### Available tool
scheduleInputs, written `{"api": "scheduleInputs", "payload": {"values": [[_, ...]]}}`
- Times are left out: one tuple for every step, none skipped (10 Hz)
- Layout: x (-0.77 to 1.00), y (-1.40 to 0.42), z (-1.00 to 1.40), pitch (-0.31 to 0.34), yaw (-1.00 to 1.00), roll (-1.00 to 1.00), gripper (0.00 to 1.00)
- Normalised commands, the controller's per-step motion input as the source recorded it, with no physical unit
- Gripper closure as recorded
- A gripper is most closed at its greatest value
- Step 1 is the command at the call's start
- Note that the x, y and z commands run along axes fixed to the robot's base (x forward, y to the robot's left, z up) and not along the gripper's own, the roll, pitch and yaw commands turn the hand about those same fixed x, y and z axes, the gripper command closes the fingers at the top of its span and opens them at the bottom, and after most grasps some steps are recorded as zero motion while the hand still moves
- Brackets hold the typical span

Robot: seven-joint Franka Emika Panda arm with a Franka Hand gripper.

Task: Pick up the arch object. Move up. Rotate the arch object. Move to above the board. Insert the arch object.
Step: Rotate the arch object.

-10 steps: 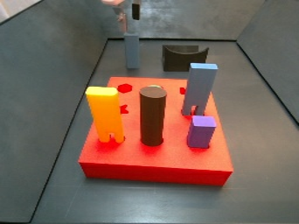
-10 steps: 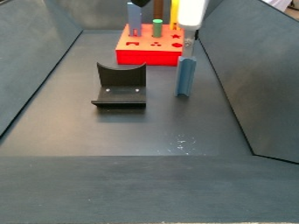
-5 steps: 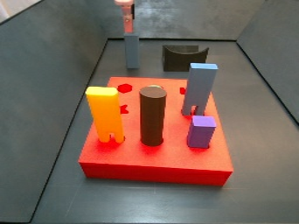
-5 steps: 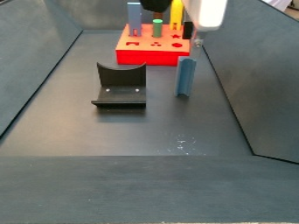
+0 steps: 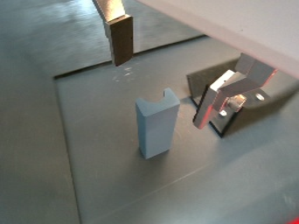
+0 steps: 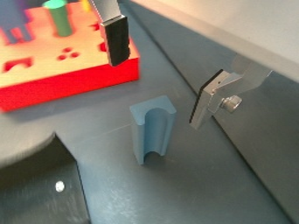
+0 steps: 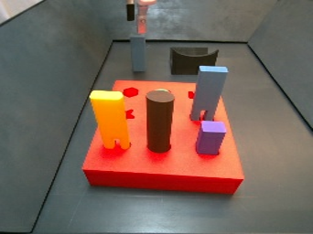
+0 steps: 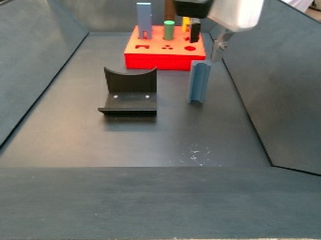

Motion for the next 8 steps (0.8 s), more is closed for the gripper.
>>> {"api": "scheduleInputs", "payload": {"values": [[0.04, 0.00, -0.04, 0.007, 1.00, 0.00, 0.00], [0.04, 0.00, -0.04, 0.007, 1.00, 0.00, 0.00], [0.04, 0.00, -0.04, 0.008, 1.00, 0.00, 0.00], [0.04, 0.00, -0.04, 0.008, 1.00, 0.00, 0.00], [0.04, 0.00, -0.04, 0.009, 1.00, 0.00, 0.00], [0.04, 0.00, -0.04, 0.010, 1.00, 0.00, 0.00], [0.04, 0.00, -0.04, 0.011, 1.00, 0.00, 0.00], [0.04, 0.00, -0.04, 0.012, 1.00, 0.00, 0.00]]}}
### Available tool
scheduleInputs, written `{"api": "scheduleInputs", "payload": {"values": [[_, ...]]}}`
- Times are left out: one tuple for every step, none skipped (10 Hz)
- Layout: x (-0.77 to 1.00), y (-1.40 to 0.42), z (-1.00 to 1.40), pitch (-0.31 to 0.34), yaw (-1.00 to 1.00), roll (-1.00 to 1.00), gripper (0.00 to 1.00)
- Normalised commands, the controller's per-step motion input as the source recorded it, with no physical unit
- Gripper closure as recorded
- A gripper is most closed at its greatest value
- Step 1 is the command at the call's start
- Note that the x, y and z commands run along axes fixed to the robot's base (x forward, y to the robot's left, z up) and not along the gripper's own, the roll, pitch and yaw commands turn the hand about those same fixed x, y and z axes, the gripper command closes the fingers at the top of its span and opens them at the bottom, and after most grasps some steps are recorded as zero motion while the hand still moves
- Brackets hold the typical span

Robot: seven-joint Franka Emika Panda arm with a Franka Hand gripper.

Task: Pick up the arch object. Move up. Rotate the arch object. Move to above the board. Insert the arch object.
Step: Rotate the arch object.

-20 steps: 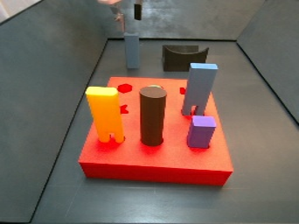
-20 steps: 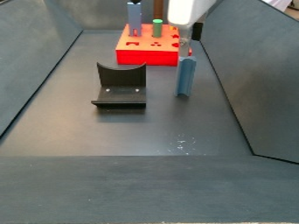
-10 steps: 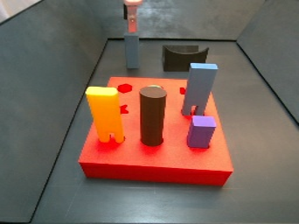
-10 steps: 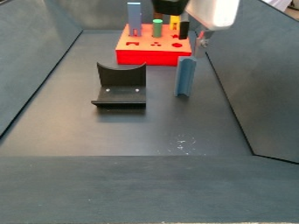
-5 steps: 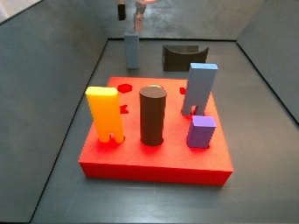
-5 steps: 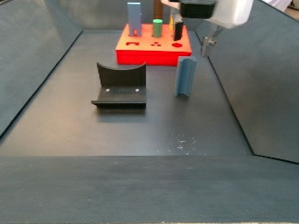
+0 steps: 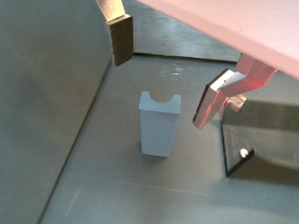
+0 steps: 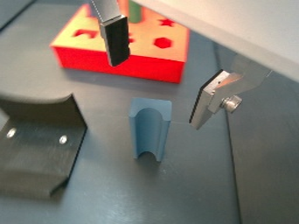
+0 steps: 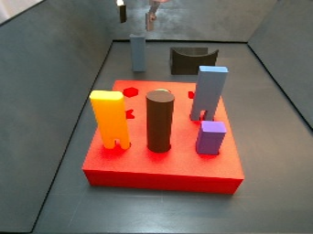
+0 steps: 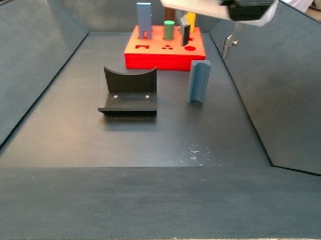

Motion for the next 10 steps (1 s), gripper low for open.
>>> {"api": "scheduleInputs", "payload": {"values": [[0.04, 0.00, -0.04, 0.013, 1.00, 0.00, 0.00], [0.04, 0.00, -0.04, 0.014, 1.00, 0.00, 0.00], [0.04, 0.00, -0.04, 0.016, 1.00, 0.00, 0.00], [0.04, 0.00, -0.04, 0.019, 1.00, 0.00, 0.00], [0.04, 0.00, -0.04, 0.022, 1.00, 0.00, 0.00], [0.04, 0.00, -0.04, 0.027, 1.00, 0.00, 0.00], [0.04, 0.00, -0.04, 0.032, 0.87, 0.00, 0.00], [0.04, 0.00, -0.04, 0.031, 0.62, 0.00, 0.00], [0.04, 0.00, -0.03, 0.031, 0.42, 0.00, 0.00], [0.04, 0.00, -0.03, 0.031, 0.27, 0.00, 0.00]]}}
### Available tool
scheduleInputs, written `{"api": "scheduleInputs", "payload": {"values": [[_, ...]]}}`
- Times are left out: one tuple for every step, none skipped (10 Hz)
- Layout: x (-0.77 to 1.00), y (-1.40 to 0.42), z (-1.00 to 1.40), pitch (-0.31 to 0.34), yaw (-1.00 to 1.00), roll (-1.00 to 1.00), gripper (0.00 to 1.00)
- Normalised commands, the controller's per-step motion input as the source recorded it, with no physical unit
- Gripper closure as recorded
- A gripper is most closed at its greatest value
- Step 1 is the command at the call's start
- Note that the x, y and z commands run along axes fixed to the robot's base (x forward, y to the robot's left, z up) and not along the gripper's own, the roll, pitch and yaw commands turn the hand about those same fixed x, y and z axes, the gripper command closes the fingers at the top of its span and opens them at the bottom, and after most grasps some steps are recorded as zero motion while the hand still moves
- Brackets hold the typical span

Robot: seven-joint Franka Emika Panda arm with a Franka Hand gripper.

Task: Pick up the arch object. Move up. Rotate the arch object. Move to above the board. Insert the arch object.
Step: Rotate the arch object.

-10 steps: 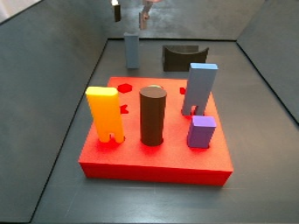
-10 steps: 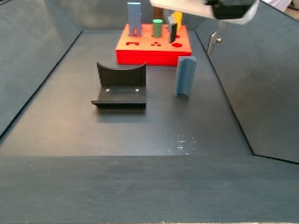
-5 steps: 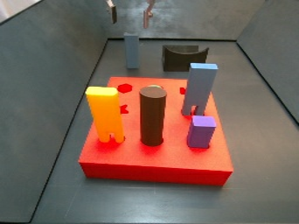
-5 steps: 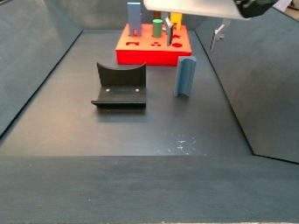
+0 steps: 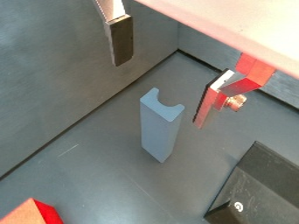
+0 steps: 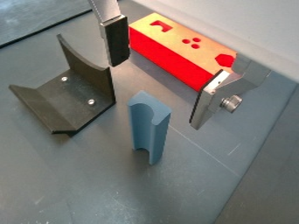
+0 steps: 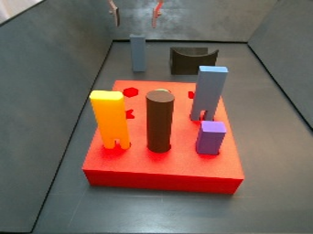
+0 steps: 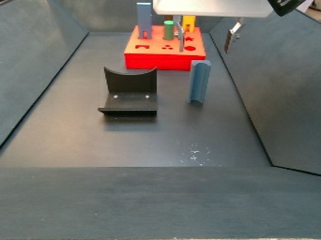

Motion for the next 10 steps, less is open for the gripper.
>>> {"api": "scheduleInputs", "payload": {"values": [[0.00, 0.00, -1.00, 0.030, 0.16, 0.00, 0.00], [0.01, 0.00, -1.00, 0.017, 0.10, 0.00, 0.00], [0.03, 0.00, -1.00, -0.009, 0.08, 0.01, 0.00], [0.03, 0.00, -0.95, -0.021, 0.06, 0.02, 0.00], [0.03, 0.00, -0.81, -0.023, 0.06, 0.02, 0.00], [0.03, 0.00, -0.67, -0.026, 0.05, 0.03, 0.00], [0.03, 0.00, -0.52, -0.024, 0.05, 0.04, 0.00], [0.04, 0.00, -0.38, -0.023, 0.04, 0.05, 0.00], [0.04, 0.00, -0.20, -0.019, 0.04, 0.05, 0.00], [0.00, 0.00, 0.00, -0.014, 0.04, 0.06, 1.00]]}}
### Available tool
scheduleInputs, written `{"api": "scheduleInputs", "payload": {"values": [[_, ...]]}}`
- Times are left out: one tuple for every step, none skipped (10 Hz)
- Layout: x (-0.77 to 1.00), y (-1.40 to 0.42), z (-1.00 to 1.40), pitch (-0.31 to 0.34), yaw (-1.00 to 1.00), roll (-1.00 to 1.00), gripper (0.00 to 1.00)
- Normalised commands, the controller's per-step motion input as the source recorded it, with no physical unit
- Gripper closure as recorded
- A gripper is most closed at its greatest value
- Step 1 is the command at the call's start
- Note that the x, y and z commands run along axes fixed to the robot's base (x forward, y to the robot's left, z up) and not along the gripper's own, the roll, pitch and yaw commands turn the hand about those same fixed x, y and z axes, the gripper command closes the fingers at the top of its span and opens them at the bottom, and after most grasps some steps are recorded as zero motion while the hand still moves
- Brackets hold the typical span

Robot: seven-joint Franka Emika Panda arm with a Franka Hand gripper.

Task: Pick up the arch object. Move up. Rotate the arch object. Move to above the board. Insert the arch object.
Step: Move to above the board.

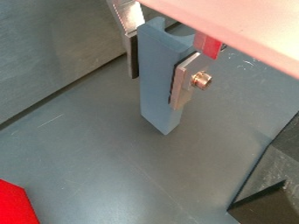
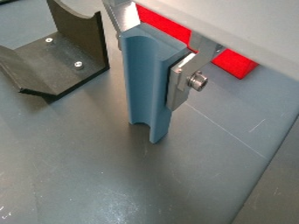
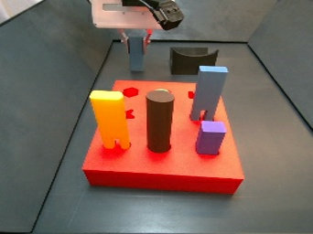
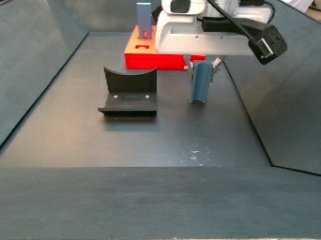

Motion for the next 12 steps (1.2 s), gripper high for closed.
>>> {"api": "scheduleInputs", "payload": {"values": [[0.11, 0.05, 1.00, -0.117, 0.01, -0.24, 1.00], [0.10, 0.05, 1.00, -0.110, 0.01, -0.25, 1.00], [0.09, 0.05, 1.00, -0.054, 0.00, -0.25, 1.00], [0.09, 0.05, 1.00, -0.021, -0.01, -0.26, 1.00], [0.08, 0.05, 1.00, 0.013, -0.02, -0.24, 1.00], [0.08, 0.05, 1.00, 0.025, -0.02, -0.22, 1.00], [0.08, 0.05, 1.00, 0.047, -0.02, -0.18, 1.00], [0.08, 0.05, 1.00, 0.057, -0.02, -0.16, 1.00], [0.07, 0.05, 1.00, 0.057, -0.02, -0.15, 1.00], [0.07, 0.05, 1.00, 0.056, -0.02, -0.15, 1.00], [0.07, 0.05, 1.00, 0.055, -0.02, -0.15, 1.00], [0.06, 0.05, 1.00, 0.056, -0.02, -0.15, 1.00]]}}
